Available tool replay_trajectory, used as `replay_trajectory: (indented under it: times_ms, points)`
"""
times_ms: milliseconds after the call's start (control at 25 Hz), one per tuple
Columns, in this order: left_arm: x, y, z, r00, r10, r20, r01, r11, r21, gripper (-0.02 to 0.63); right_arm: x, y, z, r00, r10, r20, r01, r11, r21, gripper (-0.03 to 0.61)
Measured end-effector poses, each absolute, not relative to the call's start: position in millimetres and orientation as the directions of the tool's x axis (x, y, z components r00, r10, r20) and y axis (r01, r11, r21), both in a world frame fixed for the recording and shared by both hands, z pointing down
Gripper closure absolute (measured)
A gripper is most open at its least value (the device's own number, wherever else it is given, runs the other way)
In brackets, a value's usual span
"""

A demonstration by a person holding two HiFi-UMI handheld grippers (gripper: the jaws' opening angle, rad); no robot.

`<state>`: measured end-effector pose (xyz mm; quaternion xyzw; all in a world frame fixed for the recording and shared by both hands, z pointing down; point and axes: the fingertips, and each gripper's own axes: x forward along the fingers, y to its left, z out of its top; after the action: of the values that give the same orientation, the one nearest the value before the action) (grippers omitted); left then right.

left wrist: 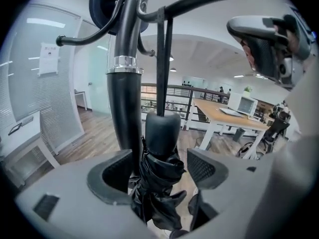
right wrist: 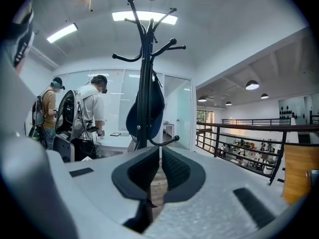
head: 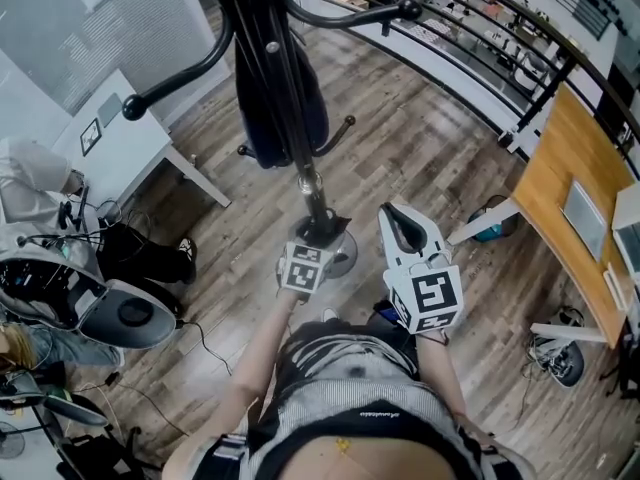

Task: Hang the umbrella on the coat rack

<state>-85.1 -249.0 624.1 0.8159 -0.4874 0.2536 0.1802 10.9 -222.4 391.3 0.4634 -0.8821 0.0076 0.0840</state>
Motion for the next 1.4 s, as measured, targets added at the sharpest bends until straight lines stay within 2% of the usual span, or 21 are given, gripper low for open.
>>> replay_trajectory:
  times_ms: [640, 1400]
  points:
    - [-87.8, -227.5, 604.5, 0.404, -0.713, 0.573, -0.900, -0.420, 0.112, 0.299, 1.6, -225.5, 402.1, -0.579, -0.797, 0.173, -0.804, 0.593, 0.041, 0.558]
    - [-113.7, -211.5, 586.7, 0.341, -0.747, 0.571, -0.928, -0.365, 0.076, 0.299, -3.7, -221.7, 418.2, -0.596, -0.776, 0.207, -0.787, 0.615, 0.037, 0.550]
